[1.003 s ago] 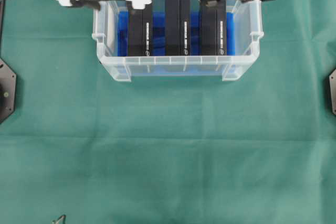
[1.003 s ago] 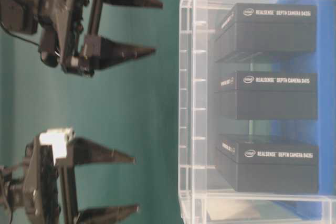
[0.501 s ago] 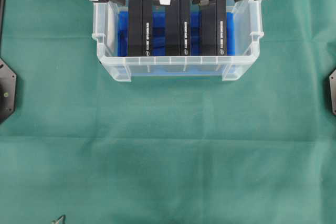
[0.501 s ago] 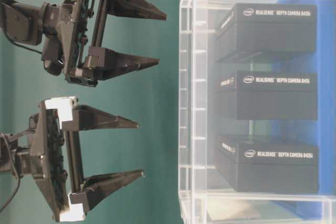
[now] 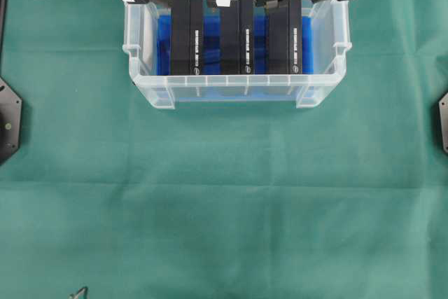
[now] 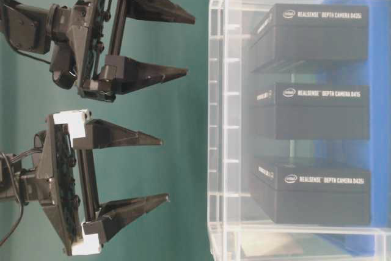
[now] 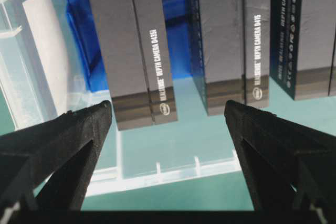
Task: Take the box out of the case with both arms.
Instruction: 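Lower the open grippers around the left and right black boxes, then close both grippers on the tops of the two outer boxes, then lift both gripped boxes straight up out of the case, then carry both boxes forward over the case rim toward the table front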
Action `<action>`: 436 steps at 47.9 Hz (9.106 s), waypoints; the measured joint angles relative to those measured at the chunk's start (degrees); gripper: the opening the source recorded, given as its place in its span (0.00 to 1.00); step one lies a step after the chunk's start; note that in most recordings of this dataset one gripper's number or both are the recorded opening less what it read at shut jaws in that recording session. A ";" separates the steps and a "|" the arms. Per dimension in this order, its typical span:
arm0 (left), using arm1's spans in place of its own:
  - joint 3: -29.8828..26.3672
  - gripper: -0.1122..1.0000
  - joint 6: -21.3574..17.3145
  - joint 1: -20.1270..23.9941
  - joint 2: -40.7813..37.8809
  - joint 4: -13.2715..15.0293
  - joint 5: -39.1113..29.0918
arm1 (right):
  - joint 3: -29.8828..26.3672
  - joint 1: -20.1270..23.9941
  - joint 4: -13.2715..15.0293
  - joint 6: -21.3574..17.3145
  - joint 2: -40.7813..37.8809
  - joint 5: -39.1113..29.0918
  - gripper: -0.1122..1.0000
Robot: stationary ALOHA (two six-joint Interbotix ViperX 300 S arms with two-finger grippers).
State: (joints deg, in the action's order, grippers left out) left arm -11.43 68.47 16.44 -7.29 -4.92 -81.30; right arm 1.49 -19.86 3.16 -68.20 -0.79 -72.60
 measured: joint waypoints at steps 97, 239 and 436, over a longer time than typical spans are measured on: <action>1.32 0.90 0.26 0.00 0.00 -0.53 0.18 | 0.00 0.53 0.18 0.09 -0.09 0.09 0.95; 18.90 0.68 1.85 0.62 -3.96 -0.09 16.70 | 11.60 2.37 2.55 -10.11 -4.75 8.88 0.69; -27.69 0.68 -1.05 -1.67 -2.81 -0.97 -21.01 | -25.58 8.26 6.94 -7.38 0.09 -23.91 0.69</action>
State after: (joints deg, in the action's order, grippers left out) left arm -39.11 67.41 14.77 -10.11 -5.89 -102.30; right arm -24.08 -11.60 10.11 -75.59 -0.70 -96.50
